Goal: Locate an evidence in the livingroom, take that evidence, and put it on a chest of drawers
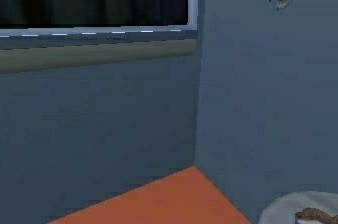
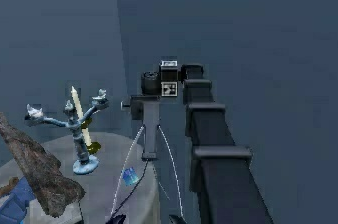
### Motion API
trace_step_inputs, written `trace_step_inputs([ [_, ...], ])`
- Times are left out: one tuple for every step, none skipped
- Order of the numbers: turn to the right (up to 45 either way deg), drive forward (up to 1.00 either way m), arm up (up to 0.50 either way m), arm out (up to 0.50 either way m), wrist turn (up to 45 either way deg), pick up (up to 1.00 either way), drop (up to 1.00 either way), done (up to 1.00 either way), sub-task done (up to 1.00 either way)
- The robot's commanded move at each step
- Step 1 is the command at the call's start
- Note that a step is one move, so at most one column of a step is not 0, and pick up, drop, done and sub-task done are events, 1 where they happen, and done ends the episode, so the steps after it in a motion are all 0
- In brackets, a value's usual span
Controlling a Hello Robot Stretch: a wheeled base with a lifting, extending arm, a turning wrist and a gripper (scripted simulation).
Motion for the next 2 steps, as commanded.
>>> trace_step_inputs([
  [0.0,0.00,0.00,0.00,45.0,0.00,0.00,0.00,0.00],
  [0.0,0.00,0.00,0.00,45.0,0.00,0.00,0.00,0.00],
])
